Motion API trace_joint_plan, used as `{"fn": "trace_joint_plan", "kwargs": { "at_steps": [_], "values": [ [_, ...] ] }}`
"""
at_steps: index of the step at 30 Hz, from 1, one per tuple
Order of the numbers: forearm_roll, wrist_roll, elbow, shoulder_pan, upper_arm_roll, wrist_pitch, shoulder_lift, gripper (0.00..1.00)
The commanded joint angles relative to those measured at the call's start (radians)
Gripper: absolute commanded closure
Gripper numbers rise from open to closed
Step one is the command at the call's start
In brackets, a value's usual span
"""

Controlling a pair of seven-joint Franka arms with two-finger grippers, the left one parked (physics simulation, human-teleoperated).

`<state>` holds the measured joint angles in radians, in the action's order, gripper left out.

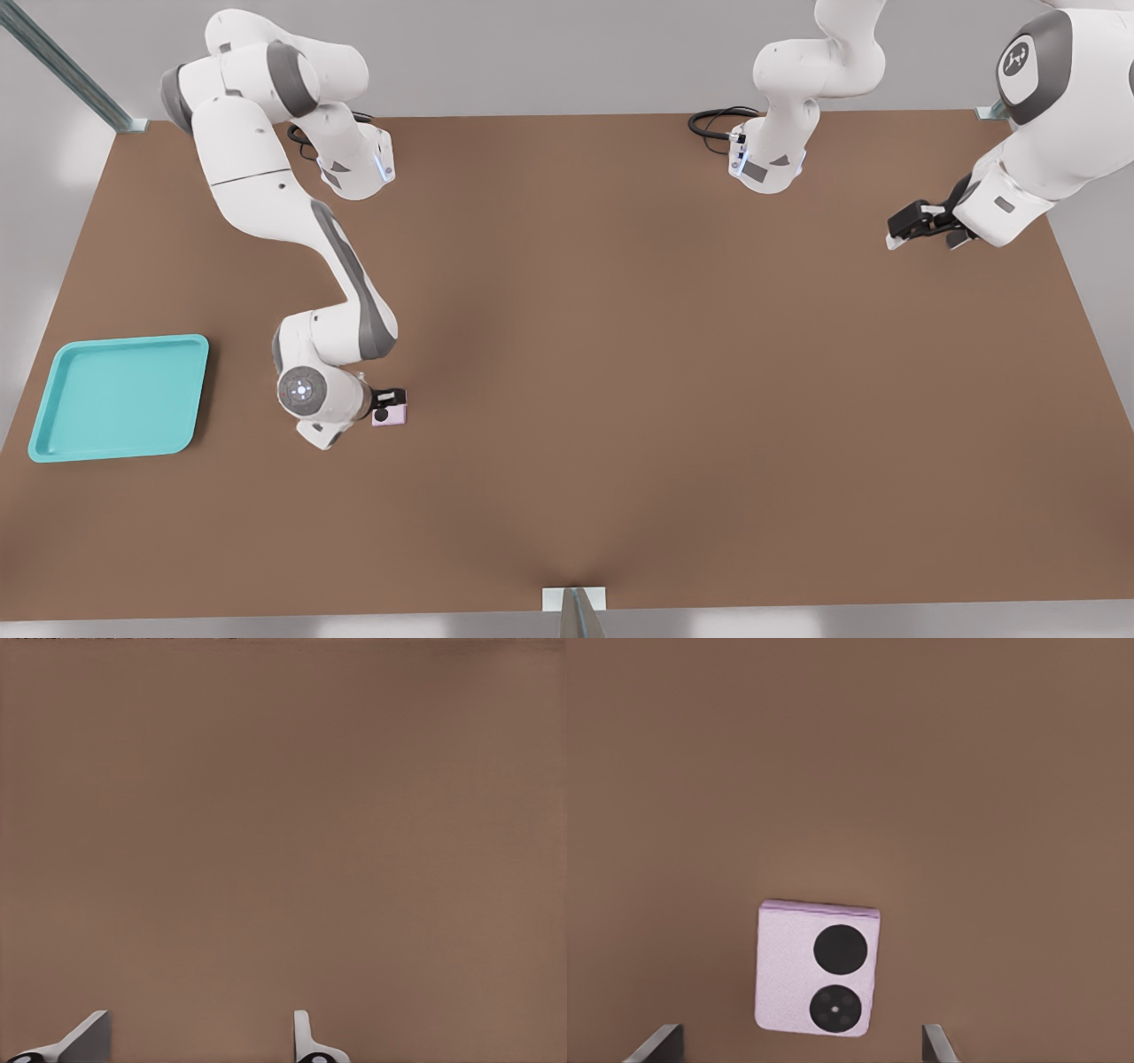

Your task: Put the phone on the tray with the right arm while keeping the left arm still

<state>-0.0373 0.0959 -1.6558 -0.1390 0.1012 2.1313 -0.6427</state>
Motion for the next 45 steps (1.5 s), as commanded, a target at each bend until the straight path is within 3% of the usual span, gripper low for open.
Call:
{"fn": "trace_joint_plan", "kwargs": {
  "at_steps": [1,24,26,33,38,45],
  "values": [
    [0.002,0.260,0.001,-0.010,0.000,0.207,-0.028,0.00],
    [-0.021,0.257,-0.082,0.009,-0.008,0.262,-0.087,0.00],
    [-0.021,0.255,-0.082,0.006,-0.008,0.260,-0.084,0.13],
    [-0.021,0.242,-0.082,0.019,-0.008,0.210,-0.037,0.19],
    [-0.023,-0.037,-0.125,0.223,-0.003,0.138,0.072,0.19],
    [-0.021,-0.608,-0.124,0.593,-0.003,0.098,0.097,0.19]
  ]
}}
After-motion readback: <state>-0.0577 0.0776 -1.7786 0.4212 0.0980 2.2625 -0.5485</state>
